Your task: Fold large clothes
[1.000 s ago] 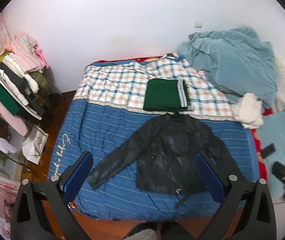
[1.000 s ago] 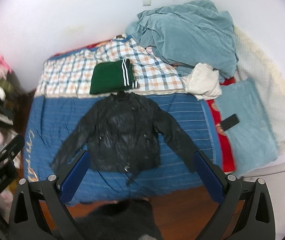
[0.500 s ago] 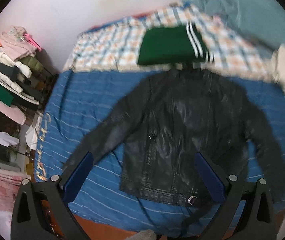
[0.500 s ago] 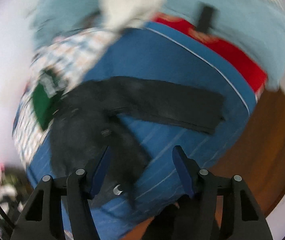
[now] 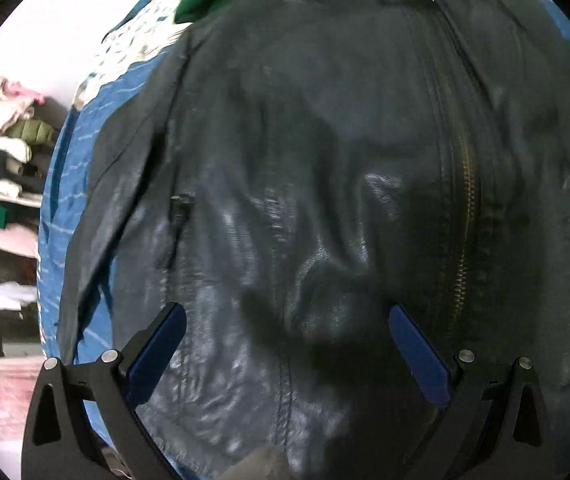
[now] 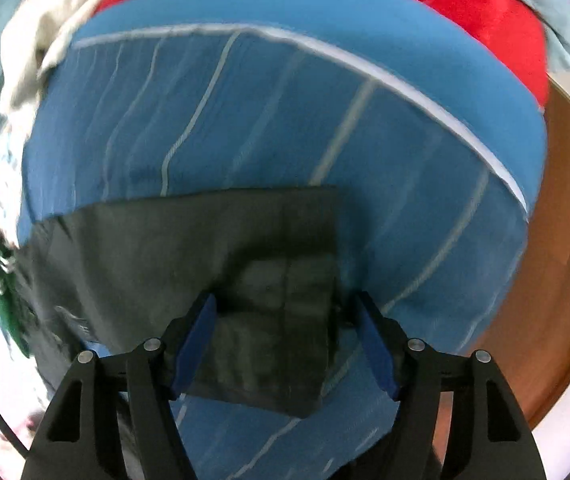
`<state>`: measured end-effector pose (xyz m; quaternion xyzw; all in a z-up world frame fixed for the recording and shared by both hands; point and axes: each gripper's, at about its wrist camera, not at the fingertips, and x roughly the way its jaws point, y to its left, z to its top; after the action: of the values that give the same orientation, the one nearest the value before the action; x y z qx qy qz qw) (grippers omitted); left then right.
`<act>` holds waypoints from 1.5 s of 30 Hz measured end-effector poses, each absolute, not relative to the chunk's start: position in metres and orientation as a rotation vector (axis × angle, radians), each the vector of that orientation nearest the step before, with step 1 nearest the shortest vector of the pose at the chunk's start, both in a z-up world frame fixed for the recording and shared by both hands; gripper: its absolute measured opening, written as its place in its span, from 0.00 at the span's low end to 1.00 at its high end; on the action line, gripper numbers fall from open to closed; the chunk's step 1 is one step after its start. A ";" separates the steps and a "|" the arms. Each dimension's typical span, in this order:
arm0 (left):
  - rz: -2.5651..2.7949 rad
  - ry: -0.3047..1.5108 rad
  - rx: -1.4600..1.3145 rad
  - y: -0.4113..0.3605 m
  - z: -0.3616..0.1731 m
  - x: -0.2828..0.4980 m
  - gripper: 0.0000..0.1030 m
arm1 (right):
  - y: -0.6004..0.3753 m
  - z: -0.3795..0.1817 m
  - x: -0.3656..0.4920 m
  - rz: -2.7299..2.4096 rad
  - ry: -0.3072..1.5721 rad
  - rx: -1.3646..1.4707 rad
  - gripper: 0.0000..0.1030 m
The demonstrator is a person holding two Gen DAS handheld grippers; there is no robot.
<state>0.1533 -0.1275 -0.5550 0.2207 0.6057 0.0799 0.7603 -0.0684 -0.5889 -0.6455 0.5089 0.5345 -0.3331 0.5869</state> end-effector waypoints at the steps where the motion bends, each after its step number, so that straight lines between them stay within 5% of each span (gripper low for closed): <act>1: 0.177 1.301 0.485 -0.130 -0.557 0.152 1.00 | -0.587 -0.644 -0.063 -0.769 1.232 1.157 0.49; 2: 0.181 1.283 0.491 -0.133 -0.558 0.150 1.00 | -0.586 -0.640 -0.059 -0.791 1.240 1.108 0.23; 3: 0.183 1.268 0.497 -0.136 -0.560 0.149 1.00 | -0.588 -0.635 -0.059 -0.814 1.226 1.072 0.18; 9: 0.191 1.176 0.551 -0.153 -0.562 0.132 1.00 | -0.632 -0.597 -0.068 -0.880 1.063 0.962 0.12; 13: 0.200 1.175 0.546 -0.158 -0.562 0.129 1.00 | -0.649 -0.611 -0.058 -0.843 1.091 1.053 0.29; 19: 0.208 1.235 0.446 -0.141 -0.557 0.143 1.00 | -0.594 -0.561 -0.129 -0.832 0.915 1.202 0.54; 26: 0.124 1.242 0.239 -0.132 -0.527 0.166 1.00 | -0.571 -0.664 -0.135 -0.642 0.709 1.572 0.54; 40: 0.065 1.249 0.198 -0.177 -0.533 0.202 1.00 | -0.596 -0.685 -0.112 -0.626 0.336 1.583 0.55; 42: 0.077 1.258 0.204 -0.176 -0.536 0.203 1.00 | -0.604 -0.683 -0.102 -0.647 0.333 1.566 0.29; 43: 0.079 1.264 0.197 -0.175 -0.536 0.204 1.00 | -0.608 -0.679 -0.098 -0.652 0.344 1.554 0.07; 45: 0.082 1.274 0.181 -0.166 -0.535 0.203 1.00 | -0.613 -0.662 -0.089 -0.671 0.366 1.501 0.04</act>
<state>0.2032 -0.1656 -0.5348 0.0845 0.5937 0.0380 0.7994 -0.0890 -0.6127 -0.6616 0.6648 0.1620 -0.2971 0.6660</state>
